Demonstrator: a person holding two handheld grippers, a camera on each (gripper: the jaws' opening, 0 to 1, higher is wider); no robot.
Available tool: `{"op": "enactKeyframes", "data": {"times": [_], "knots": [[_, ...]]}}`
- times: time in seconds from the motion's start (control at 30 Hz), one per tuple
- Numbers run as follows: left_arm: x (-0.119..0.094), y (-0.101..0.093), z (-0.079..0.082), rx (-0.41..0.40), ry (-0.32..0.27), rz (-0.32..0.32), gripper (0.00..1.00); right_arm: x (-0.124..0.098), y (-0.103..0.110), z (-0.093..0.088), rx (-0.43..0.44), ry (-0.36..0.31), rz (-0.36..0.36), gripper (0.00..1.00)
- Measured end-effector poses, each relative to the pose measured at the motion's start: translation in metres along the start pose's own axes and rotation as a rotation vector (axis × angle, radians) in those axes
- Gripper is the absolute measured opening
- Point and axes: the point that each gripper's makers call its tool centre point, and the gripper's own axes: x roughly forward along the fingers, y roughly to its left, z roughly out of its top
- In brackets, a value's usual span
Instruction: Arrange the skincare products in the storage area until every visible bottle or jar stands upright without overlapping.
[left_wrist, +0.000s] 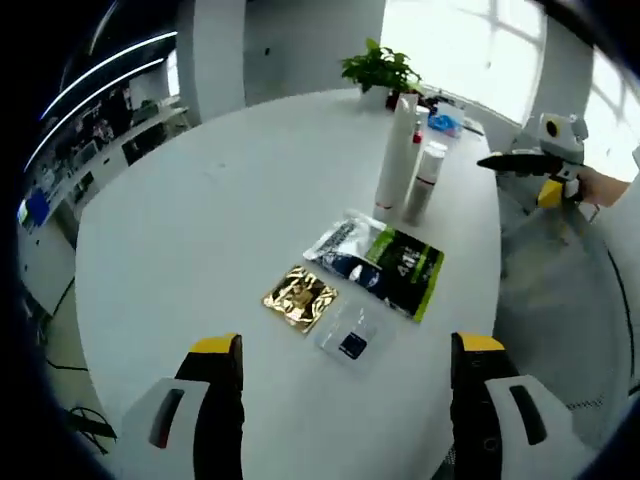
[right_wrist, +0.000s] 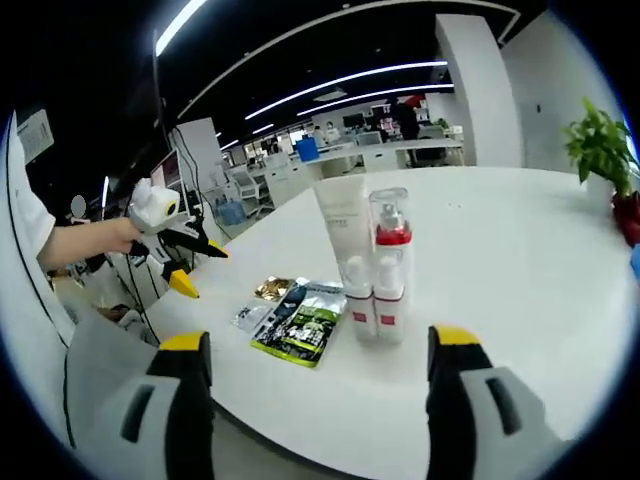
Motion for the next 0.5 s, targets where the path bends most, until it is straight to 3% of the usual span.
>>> {"op": "enactKeyframes", "data": {"times": [0.3,0.5], "knots": [[-0.023,-0.012,-0.001,-0.107,-0.114,0.119,0.91,0.000,0.003,0.001,-0.013,-0.005,0.016,0.89],[-0.029,-0.032,-0.001,-0.253,-0.229,0.160,0.95,-0.001,0.004,0.003,-0.013,-0.019,0.019,0.89]]}}
